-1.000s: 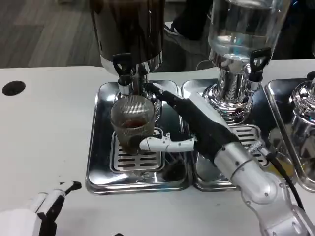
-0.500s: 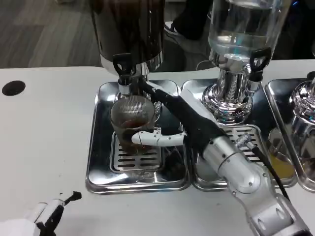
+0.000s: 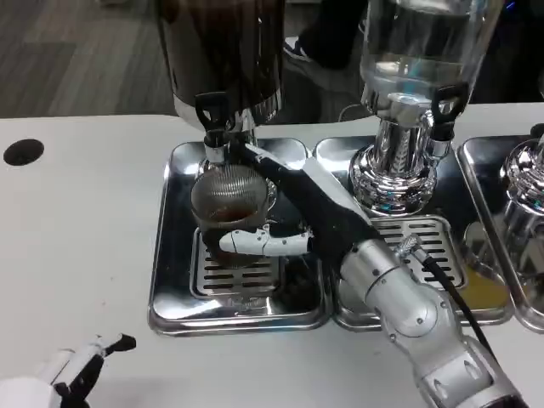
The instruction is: Grasp the cup under the faucet to collect the drink, then remove the cup.
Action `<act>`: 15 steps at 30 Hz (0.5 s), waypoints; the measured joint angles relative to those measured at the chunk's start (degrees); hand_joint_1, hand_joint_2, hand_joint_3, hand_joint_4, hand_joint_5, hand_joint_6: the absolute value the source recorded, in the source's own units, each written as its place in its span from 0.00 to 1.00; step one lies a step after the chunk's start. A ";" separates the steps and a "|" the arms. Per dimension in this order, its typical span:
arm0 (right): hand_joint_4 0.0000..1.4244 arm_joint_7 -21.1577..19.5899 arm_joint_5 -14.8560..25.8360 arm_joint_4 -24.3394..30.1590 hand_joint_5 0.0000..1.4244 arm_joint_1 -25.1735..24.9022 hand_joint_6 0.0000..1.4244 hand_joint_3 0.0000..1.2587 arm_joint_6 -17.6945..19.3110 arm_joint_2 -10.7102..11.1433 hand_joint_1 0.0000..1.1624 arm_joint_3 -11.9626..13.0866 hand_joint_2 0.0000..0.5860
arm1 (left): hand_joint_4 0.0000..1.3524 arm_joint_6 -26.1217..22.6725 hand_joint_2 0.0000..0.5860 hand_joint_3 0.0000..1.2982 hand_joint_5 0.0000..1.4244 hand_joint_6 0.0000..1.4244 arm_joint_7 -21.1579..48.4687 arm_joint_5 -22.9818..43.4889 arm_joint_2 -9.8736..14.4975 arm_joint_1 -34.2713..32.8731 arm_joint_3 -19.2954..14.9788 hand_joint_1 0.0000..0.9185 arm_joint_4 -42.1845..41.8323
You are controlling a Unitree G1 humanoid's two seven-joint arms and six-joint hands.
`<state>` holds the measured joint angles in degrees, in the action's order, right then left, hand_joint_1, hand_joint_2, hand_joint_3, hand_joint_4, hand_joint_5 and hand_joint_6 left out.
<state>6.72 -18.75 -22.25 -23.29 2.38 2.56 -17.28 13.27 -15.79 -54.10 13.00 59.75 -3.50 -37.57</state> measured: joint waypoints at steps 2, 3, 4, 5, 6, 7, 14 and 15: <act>0.05 -0.82 -0.02 -0.36 0.04 -0.01 0.00 0.08 0.15 -0.16 0.61 0.00 0.14 | 0.22 0.02 0.11 0.28 0.27 0.38 0.35 0.01 -0.25 0.09 0.00 0.00 -0.09; 0.05 -1.00 -0.02 -0.62 0.05 -0.02 0.00 0.09 0.23 -0.19 0.60 -0.01 0.13 | 0.23 0.05 0.11 0.28 0.28 0.38 0.35 0.02 -0.36 0.27 -0.02 0.00 -0.14; 0.05 -1.20 -0.02 -0.92 0.05 -0.05 0.00 0.09 0.31 -0.23 0.60 -0.01 0.13 | 0.23 0.07 0.11 0.28 0.28 0.38 0.36 0.04 -0.43 0.37 -0.05 0.00 -0.16; 0.05 -1.35 -0.02 -1.25 0.05 -0.09 0.00 0.09 0.47 -0.27 0.60 -0.01 0.13 | 0.23 0.09 0.11 0.28 0.28 0.38 0.36 0.08 -0.47 0.44 -0.12 0.00 -0.20; 0.05 -1.47 -0.02 -1.76 0.05 -0.24 0.00 0.09 0.64 -0.29 0.60 -0.01 0.13 | 0.23 0.14 0.11 0.28 0.28 0.38 0.36 0.21 -0.50 0.52 -0.23 0.00 -0.27; 0.06 -1.67 -0.03 -2.43 0.05 -0.38 0.00 0.09 0.65 -0.29 0.60 -0.02 0.13 | 0.23 0.28 0.11 0.28 0.28 0.38 0.36 0.33 -0.51 0.69 -0.44 0.00 -0.47; 0.07 -2.60 -0.42 -5.28 0.06 -1.25 0.00 0.09 0.95 -0.45 0.60 -0.34 0.13 | 0.24 1.04 0.11 0.29 0.29 0.39 1.14 1.66 -0.56 1.19 -1.45 0.00 -1.53; 0.07 -2.74 -0.60 -5.65 0.06 -1.30 0.00 0.09 0.99 -0.48 0.60 -0.44 0.13 | 0.24 1.05 0.11 0.29 0.29 0.39 1.36 1.70 -0.56 1.21 -1.62 0.00 -1.66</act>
<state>3.98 -19.34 -27.90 -24.59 3.37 2.09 -17.71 14.32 -14.43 -52.40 12.44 60.96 -5.13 -39.23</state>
